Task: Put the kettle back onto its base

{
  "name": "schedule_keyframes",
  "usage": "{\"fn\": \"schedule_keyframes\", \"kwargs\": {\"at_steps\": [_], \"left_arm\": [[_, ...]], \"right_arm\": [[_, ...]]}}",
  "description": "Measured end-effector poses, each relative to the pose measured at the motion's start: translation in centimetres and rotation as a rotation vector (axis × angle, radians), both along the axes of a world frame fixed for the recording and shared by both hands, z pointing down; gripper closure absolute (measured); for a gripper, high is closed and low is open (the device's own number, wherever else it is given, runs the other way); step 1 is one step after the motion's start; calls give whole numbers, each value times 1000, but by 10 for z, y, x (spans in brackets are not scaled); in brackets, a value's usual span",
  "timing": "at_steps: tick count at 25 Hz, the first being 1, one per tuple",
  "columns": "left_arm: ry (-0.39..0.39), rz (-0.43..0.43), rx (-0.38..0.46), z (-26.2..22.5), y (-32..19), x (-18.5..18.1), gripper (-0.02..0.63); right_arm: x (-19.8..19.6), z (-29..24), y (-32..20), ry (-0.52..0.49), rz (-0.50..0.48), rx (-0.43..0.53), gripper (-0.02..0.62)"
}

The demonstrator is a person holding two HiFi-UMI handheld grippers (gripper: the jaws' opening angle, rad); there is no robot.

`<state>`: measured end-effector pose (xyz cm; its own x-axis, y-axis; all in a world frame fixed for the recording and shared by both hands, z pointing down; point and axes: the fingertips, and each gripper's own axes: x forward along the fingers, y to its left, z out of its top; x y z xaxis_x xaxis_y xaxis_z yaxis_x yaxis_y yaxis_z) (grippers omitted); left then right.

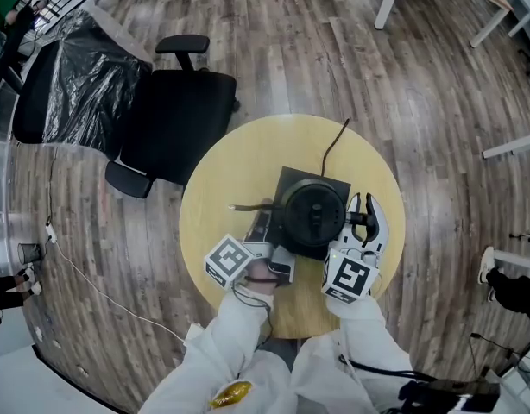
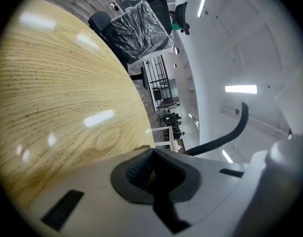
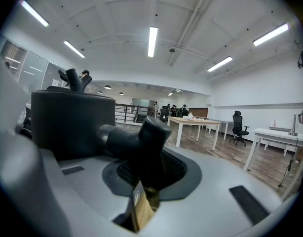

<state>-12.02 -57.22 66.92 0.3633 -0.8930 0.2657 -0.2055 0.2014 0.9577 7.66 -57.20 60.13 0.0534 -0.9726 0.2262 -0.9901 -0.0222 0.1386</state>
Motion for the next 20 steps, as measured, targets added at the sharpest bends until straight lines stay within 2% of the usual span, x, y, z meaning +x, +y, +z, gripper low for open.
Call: {"fn": "schedule_keyframes", "kwargs": {"at_steps": [6, 13, 20], "left_arm": [[42, -14, -9, 0, 3, 5, 611], [33, -5, -14, -2, 2, 7, 611], [36, 23, -16, -3, 1, 23, 611]], "right_arm": [[-5, 1, 9, -1, -3, -5, 529], [-6, 2, 14, -12, 18, -24, 529], [11, 5, 12, -22, 46, -38, 529]]}}
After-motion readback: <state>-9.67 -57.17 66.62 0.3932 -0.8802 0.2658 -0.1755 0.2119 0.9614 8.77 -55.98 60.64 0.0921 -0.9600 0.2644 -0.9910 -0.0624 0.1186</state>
